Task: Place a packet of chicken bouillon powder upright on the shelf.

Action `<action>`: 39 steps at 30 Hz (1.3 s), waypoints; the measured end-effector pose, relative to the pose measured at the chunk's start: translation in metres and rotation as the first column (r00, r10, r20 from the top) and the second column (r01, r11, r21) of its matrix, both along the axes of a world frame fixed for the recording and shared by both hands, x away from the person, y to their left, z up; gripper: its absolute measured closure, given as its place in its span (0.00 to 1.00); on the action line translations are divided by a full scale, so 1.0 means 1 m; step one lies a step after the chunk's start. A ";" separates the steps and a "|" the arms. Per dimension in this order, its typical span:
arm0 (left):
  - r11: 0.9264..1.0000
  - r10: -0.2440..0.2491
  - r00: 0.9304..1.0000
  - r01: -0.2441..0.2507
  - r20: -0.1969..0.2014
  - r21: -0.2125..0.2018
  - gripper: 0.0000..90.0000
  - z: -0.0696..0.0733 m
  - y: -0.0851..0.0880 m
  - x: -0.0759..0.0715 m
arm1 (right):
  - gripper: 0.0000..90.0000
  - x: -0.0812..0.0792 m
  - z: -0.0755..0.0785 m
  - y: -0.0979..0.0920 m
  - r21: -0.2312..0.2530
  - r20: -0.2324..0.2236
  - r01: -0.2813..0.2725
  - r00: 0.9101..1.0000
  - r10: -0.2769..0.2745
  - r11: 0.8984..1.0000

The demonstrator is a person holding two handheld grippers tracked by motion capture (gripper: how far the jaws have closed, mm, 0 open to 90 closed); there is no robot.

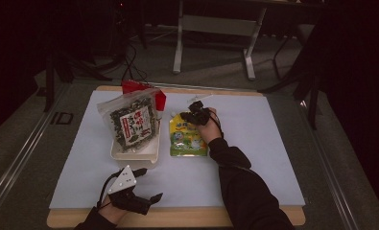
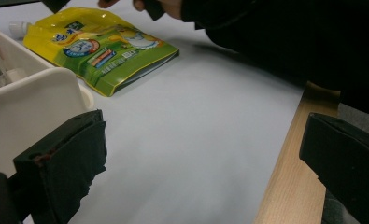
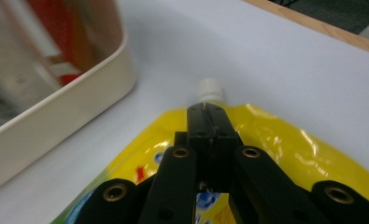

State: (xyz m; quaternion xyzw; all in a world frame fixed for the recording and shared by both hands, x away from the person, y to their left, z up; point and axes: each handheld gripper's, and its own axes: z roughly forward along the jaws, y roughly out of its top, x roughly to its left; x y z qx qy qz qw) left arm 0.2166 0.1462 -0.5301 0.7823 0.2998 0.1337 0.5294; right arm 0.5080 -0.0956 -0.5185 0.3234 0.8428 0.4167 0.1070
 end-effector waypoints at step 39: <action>1.000 0.004 1.000 -0.004 -0.006 0.007 0.02 -0.001 -0.001 -0.006 | 1.00 0.028 -0.023 0.030 -0.144 -0.085 0.043 0.995 -0.056 0.989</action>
